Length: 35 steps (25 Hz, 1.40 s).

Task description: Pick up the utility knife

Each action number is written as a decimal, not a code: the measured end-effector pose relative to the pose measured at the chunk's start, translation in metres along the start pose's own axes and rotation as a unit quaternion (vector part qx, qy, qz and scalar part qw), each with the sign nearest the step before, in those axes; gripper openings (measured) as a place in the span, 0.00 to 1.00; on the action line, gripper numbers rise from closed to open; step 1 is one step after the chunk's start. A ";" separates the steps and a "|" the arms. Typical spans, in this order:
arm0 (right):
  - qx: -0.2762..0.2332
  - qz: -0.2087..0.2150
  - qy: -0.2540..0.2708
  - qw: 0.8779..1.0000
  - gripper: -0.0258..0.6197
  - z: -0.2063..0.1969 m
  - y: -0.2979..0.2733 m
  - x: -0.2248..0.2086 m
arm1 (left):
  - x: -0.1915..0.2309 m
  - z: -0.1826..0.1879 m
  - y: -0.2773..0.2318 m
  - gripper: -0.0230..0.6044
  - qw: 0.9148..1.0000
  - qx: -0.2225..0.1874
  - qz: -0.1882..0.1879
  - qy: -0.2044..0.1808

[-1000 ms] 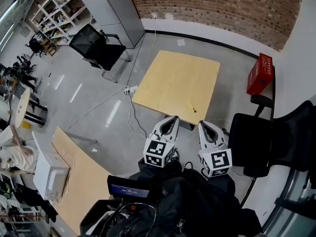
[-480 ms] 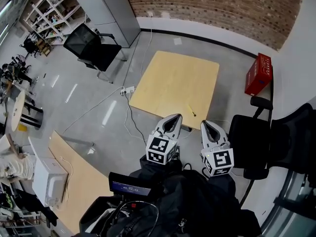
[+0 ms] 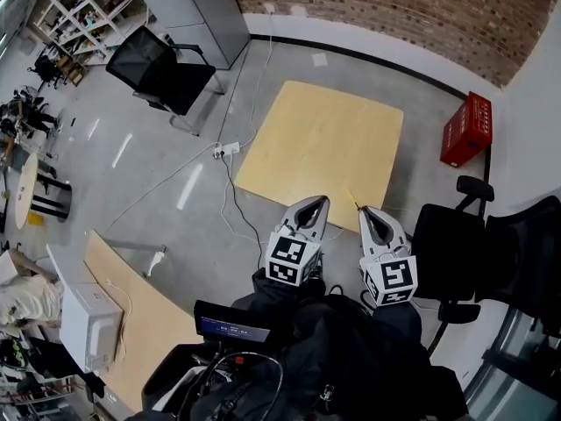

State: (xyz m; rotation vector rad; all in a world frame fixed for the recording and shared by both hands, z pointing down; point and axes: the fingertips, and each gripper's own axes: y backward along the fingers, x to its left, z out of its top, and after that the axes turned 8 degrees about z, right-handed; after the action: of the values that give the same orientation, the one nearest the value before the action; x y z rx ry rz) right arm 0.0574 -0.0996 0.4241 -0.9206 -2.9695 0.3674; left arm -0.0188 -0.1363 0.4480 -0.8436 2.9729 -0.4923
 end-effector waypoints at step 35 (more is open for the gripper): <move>0.190 0.004 -0.069 0.979 0.05 -0.154 -0.085 -0.053 | 0.056 -0.166 -0.102 0.04 0.977 0.212 -0.008 0.028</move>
State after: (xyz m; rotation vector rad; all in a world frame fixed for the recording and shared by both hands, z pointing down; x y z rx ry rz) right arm 0.0660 -0.1638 0.5960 -0.8921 -2.8549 0.9936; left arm -0.0308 -0.1977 0.6407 -0.8138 2.7428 -1.1155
